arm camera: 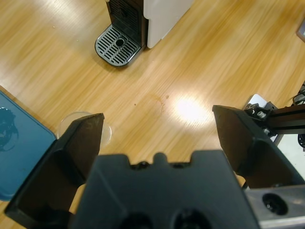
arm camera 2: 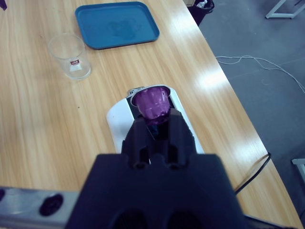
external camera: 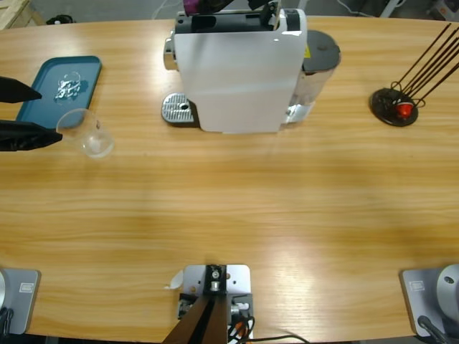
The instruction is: Pour coffee
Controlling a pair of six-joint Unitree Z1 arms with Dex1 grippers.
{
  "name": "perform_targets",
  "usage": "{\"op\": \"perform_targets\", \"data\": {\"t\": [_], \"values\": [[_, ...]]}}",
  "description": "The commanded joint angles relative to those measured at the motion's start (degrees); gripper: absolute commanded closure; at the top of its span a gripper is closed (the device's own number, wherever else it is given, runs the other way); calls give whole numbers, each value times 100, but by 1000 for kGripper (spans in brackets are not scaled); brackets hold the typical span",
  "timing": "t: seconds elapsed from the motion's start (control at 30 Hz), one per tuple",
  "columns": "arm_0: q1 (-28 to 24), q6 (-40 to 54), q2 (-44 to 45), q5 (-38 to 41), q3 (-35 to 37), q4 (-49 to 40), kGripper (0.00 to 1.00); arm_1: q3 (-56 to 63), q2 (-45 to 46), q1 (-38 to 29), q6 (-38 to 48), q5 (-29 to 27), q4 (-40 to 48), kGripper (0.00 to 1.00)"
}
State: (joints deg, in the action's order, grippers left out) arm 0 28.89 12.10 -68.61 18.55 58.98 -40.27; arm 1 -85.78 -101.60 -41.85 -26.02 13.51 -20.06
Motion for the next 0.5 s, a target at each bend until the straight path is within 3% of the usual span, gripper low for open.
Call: {"op": "perform_targets", "data": {"t": [0.03, 0.5], "values": [[-103, -6, 49, 8, -334, 39, 9, 114, -179, 63, -154, -138, -86, 1000], [-103, -6, 41, 8, -370, 113, 9, 179, -462, 54, -228, -129, -130, 1000]]}}
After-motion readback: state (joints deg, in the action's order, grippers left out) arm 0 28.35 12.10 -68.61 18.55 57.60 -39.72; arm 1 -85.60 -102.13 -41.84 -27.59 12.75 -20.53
